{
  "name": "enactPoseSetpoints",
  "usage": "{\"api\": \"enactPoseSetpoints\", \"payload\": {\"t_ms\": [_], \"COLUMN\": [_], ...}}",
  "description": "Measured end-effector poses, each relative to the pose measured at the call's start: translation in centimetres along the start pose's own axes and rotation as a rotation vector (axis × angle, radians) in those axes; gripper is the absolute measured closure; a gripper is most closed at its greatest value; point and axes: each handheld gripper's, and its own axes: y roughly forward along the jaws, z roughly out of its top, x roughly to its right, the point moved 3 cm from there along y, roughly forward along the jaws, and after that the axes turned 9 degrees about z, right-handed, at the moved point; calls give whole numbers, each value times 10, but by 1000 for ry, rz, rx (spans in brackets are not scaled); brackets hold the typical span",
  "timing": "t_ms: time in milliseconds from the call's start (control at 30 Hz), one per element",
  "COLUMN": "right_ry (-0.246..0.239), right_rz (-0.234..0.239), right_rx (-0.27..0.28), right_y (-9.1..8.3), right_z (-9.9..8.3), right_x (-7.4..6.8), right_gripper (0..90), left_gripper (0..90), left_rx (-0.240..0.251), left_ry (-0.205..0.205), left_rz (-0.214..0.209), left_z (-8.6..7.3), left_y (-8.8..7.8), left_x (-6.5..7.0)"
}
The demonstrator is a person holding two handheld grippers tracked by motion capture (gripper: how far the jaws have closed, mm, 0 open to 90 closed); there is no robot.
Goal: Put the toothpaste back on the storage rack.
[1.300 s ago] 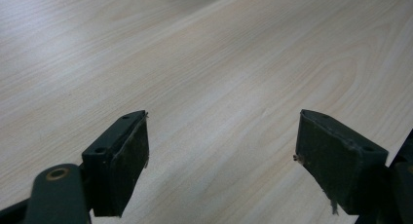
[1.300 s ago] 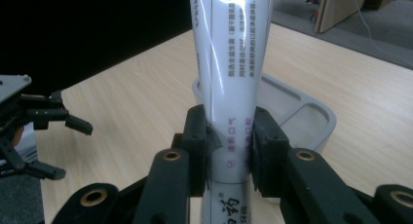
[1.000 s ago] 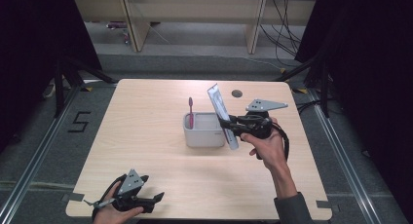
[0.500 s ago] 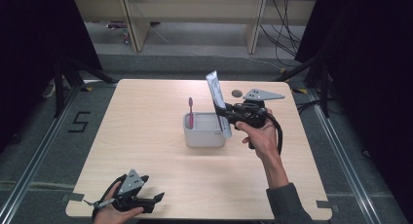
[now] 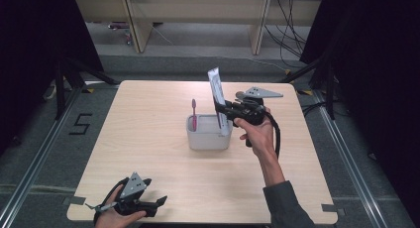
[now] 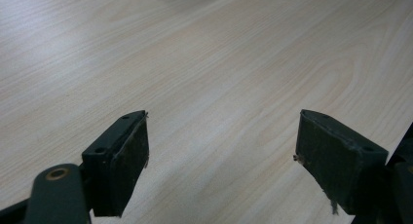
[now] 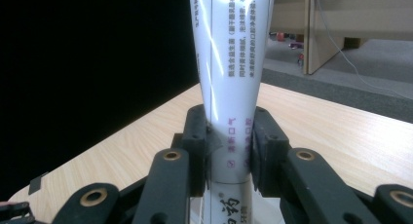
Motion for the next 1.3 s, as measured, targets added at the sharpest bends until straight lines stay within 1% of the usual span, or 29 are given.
{"api": "enactPoseSetpoints", "payload": {"t_ms": [33,67,100,133,167,200,233,267,300,333,400,500,533,567,667,700,733,767,800,833,867,900,1000,1033,1067,1167,1200,1267,1300], "right_ry": [10,-8,-5,-8,9,1,26,9,5,8,30,24,34,30,22,25,26,30,48,62,49,53,53,44,58,60,67,54,52], "right_rz": [1,0,0,-14,-5,-6,-8,-10,-14,-9,-8,-16,-8,-21,-29,-20,-24,-25,-23,-33,-33,-33,-39,-47,-42,-50,-46,-56,-59], "right_rx": [3,9,18,11,15,20,15,15,17,25,29,45,48,47,48,51,49,61,53,61,59,53,59,61,63,72,63,64,64], "right_y": [1,2,3,4,5,7,8,9,10,12,14,17,19,19,23,23,24,25,25,26,26,27,28,29,29,31,31,32,33], "right_z": [0,1,2,3,3,4,4,4,5,5,6,7,7,7,7,7,7,7,7,6,6,6,6,6,5,5,4,4,4], "right_x": [0,1,1,2,1,3,2,4,5,6,7,10,10,10,11,11,12,13,13,14,15,16,18,19,20,22,22,23,24], "right_gripper": [723,723,723,723,723,723,723,723,723,723,723,723,723,723,723,723,723,723,723,723,723,723,723,723,723,723,723,723,722], "left_gripper": [192,192,192,192,192,192,192,192,192,192,191,191,191,191,191,191,191,191,191,191,191,191,191,191,191,191,191,191,191], "left_rx": [0,0,-1,-1,-3,-3,-1,-1,13,10,9,9,9,9,10,8,9,10,12,12,10,9,10,11,13,12,13,6,9], "left_ry": [-1,-1,-1,-3,0,2,2,1,-19,-15,-16,-8,-8,-9,-11,-11,-10,-11,-11,-10,-9,-9,-8,-8,-9,-11,-11,-1,-10], "left_rz": [0,2,2,1,0,0,-1,-3,-2,-3,-1,-3,-6,-5,-4,-4,-4,-6,-6,-6,-6,-5,-5,-7,-7,-7,-7,-8,-4], "left_z": [0,0,0,0,0,0,0,0,0,0,0,0,0,0,0,0,0,0,0,0,0,0,0,0,0,0,0,0,0], "left_y": [0,0,0,0,0,0,0,0,1,1,1,1,1,1,1,1,1,1,1,1,1,1,1,1,1,1,1,1,1], "left_x": [0,0,0,0,0,0,0,0,2,2,2,2,2,2,2,2,2,2,2,2,2,2,2,2,2,2,2,1,2]}}
